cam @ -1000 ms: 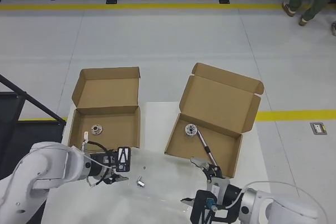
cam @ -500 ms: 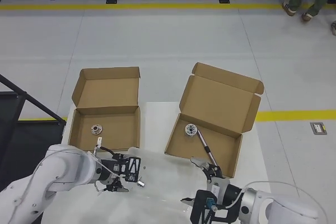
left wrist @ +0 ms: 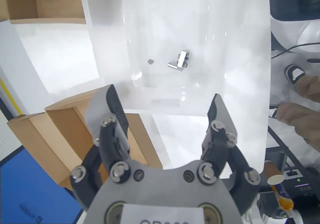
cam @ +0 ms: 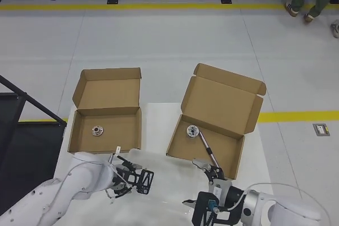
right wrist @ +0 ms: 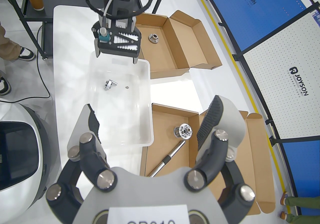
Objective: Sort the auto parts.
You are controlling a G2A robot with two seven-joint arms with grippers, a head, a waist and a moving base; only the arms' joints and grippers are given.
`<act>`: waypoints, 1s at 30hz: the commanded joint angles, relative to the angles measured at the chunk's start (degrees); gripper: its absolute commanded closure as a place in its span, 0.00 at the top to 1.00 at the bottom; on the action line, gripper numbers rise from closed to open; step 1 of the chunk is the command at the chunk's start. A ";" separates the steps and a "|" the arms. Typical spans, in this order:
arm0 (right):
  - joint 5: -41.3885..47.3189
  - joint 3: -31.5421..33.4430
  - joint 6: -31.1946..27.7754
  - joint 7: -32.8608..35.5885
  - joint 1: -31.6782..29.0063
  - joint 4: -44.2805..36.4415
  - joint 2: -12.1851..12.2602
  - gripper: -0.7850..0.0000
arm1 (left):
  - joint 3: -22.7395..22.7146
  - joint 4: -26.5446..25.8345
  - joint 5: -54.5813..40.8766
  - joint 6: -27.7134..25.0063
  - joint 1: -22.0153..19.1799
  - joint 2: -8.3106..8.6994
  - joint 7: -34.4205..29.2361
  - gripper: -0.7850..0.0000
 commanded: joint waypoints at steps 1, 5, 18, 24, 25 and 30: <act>0.00 0.00 0.00 0.00 0.00 0.00 0.00 1.00 | 3.88 1.66 1.00 0.00 -2.65 -1.00 0.47 0.73; 0.00 0.00 0.00 0.00 0.00 0.00 0.00 1.00 | 11.11 5.79 1.32 0.00 -7.69 -3.22 2.15 0.69; 0.00 0.00 0.00 0.00 0.00 0.00 0.00 1.00 | 28.17 16.50 -1.28 0.00 -18.43 -9.74 3.73 0.61; 0.00 0.00 0.00 0.00 0.00 0.00 0.00 1.00 | 28.17 19.38 2.77 0.00 -17.44 -11.91 5.93 0.60; 0.00 0.00 0.00 0.00 0.00 0.00 0.00 1.00 | 28.17 19.80 3.81 0.00 -17.10 -12.24 6.29 0.60; 0.00 0.00 0.00 0.00 0.00 0.00 0.00 1.00 | 28.17 23.39 6.97 0.00 -15.89 -13.93 8.74 0.50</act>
